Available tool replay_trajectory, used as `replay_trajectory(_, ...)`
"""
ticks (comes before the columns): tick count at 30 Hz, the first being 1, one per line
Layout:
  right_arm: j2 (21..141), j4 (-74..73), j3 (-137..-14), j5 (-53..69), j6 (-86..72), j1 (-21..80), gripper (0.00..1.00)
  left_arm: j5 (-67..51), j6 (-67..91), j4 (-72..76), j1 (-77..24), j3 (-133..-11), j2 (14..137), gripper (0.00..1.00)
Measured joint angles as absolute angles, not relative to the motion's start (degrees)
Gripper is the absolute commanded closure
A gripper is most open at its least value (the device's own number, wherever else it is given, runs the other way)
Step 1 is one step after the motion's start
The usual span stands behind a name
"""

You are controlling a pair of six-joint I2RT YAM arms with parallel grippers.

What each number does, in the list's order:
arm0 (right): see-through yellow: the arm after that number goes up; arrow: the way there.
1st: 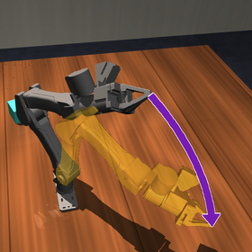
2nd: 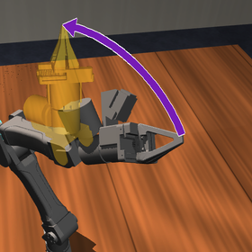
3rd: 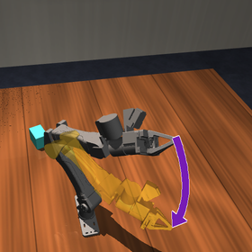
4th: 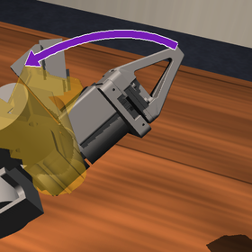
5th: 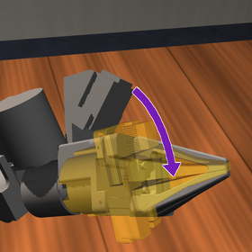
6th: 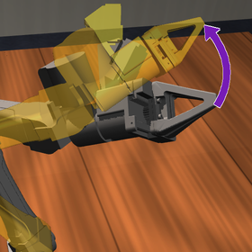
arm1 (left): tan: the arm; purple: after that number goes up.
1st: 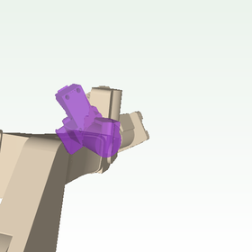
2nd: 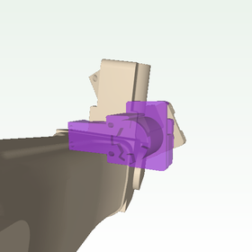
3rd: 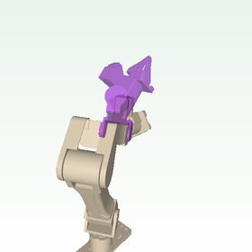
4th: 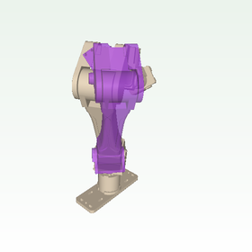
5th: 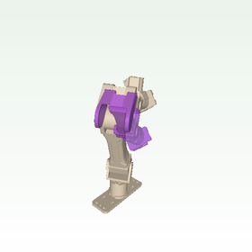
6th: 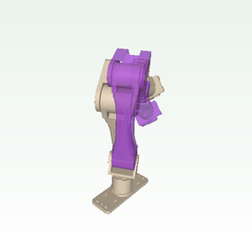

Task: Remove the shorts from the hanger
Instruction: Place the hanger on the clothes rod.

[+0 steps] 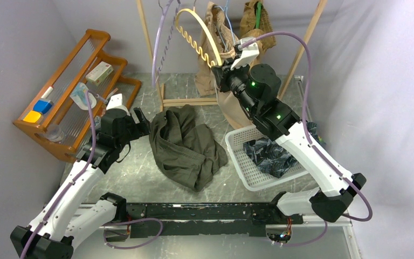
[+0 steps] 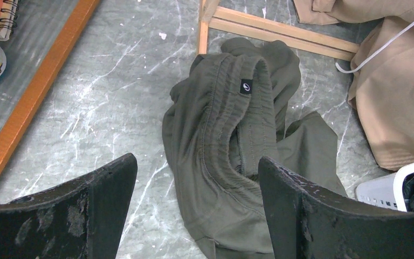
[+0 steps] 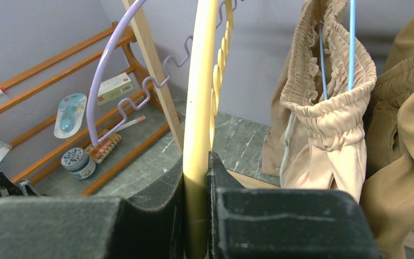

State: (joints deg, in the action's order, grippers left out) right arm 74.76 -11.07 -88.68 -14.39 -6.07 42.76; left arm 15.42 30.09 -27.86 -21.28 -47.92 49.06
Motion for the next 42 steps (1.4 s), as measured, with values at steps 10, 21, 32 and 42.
replay_trajectory(10, 77.17, -11.88, -90.11, -15.31, -4.38, 44.07, 1.00, 15.57, 30.09, -28.34, -21.28, -47.92, 49.06, 0.13)
replay_trajectory(21, 77.41, -13.08, -90.11, -17.12, -3.51, 44.66, 1.00, 15.88, 30.09, -28.64, -21.28, -47.92, 49.06, 0.13)
replay_trajectory(32, 79.31, -14.96, -92.55, -18.81, -3.22, 45.36, 1.00, 15.86, 30.39, -28.73, -21.28, -47.92, 49.08, 0.13)
replay_trajectory(42, 81.80, -14.94, -92.66, -21.63, -2.39, 46.94, 1.00, 15.88, 30.44, -28.77, -21.28, -47.92, 49.06, 0.13)
